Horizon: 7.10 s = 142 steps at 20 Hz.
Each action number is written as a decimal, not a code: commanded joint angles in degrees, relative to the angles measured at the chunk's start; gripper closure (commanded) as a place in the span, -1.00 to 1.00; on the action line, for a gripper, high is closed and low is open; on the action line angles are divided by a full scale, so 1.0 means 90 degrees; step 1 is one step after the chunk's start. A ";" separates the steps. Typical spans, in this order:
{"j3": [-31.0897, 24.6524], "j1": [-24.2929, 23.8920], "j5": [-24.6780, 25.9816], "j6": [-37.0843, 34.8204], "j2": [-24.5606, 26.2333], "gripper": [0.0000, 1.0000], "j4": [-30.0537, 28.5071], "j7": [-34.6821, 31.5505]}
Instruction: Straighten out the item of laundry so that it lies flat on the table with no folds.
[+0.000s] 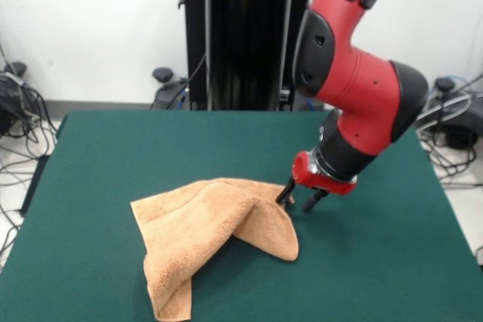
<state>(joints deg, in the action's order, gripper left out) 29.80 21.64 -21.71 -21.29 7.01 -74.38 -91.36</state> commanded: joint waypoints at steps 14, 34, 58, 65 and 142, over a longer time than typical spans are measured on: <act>0.0018 -0.0213 0.0132 -0.0925 -0.0962 -1.00 -0.0236 -0.1098; 0.0023 -0.0130 0.0000 -0.0141 -0.0098 -1.00 0.0096 -0.1495; 0.0456 0.0365 -0.0381 -0.0354 0.0455 -1.00 0.0438 -0.1970; 0.0171 0.0492 -0.0393 -0.1417 -0.0792 -1.00 -0.0266 -0.1832; 0.1485 0.0617 -0.0262 -0.1647 0.1641 -1.00 0.2117 -0.3019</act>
<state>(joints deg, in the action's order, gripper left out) 45.70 28.89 -24.15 -40.19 19.23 -58.87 -103.91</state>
